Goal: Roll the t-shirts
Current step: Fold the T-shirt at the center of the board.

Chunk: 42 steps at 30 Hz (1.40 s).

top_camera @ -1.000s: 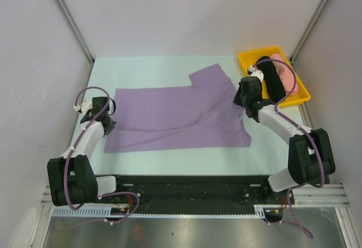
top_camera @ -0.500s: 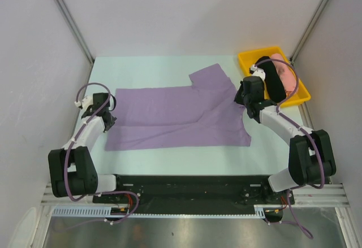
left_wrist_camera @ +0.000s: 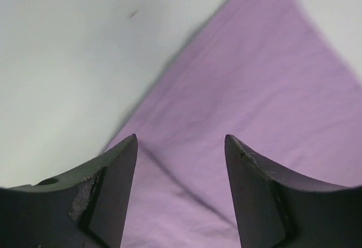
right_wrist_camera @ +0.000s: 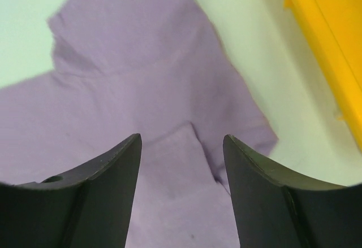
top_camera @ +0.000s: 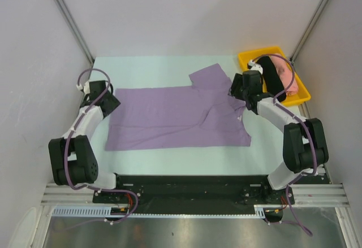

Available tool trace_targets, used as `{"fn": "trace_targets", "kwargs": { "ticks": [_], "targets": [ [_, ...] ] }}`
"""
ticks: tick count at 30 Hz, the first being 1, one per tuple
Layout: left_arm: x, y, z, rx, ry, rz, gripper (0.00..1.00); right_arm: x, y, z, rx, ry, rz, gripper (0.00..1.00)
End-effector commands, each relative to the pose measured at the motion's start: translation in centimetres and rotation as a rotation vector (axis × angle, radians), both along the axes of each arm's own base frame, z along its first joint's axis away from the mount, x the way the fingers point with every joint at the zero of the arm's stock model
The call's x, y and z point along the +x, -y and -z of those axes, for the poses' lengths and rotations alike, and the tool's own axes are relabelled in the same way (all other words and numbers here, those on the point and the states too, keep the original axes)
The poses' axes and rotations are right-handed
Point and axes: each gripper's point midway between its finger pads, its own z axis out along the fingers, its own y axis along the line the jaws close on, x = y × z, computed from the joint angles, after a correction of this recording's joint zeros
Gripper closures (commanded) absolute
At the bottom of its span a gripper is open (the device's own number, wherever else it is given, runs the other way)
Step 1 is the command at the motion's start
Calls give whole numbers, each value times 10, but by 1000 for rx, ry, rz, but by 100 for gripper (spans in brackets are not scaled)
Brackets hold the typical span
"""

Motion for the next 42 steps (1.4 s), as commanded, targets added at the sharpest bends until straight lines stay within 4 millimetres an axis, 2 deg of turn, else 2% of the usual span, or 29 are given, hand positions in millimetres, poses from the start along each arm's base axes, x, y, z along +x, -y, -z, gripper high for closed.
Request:
{"fn": "trace_targets", "kwargs": {
  "ticks": [1,3,4,5,9,10,11,13,14,15,16,17,18,21,28,38,42],
  "targets": [
    [76,29,-58,-12,210,210,32,39,-24,-26,48,70,-50,36],
    [96,38,-61,-3,222,267,31,50,-33,-28,64,73,-84,37],
    [102,44,-59,-4,222,293,32,53,-36,-18,66,49,-90,38],
    [110,46,-53,-2,200,311,32,52,-39,-15,75,33,-98,42],
    [128,56,-44,19,168,375,33,39,-56,-2,29,-22,-132,42],
    [133,58,-49,37,174,377,33,35,-60,0,13,-29,-142,42],
    [135,56,-48,48,169,373,33,32,-63,1,-3,-36,-146,41],
    [138,54,-40,58,147,364,33,23,-82,0,-9,-46,-187,44],
    [139,53,-39,55,137,357,33,17,-85,4,-23,-70,-188,49],
    [139,54,-32,49,122,359,33,7,-102,6,-32,-81,-221,51],
    [138,56,-28,31,117,362,34,1,-108,8,-42,-91,-224,53],
    [139,58,-26,25,124,362,34,-5,-110,14,-77,-110,-210,56],
    [138,60,-26,16,129,363,34,-14,-124,19,-91,-121,-237,58],
    [134,67,-22,-17,133,372,34,-26,-136,38,-113,-172,-236,61],
    [129,69,-23,-23,120,386,34,-33,-139,71,-133,-262,-201,63],
    [128,71,-21,-26,112,401,34,-31,-142,82,-151,-275,-184,62],
    [127,71,-19,-25,104,403,34,-29,-147,81,-151,-264,-192,62]
  ]
}}
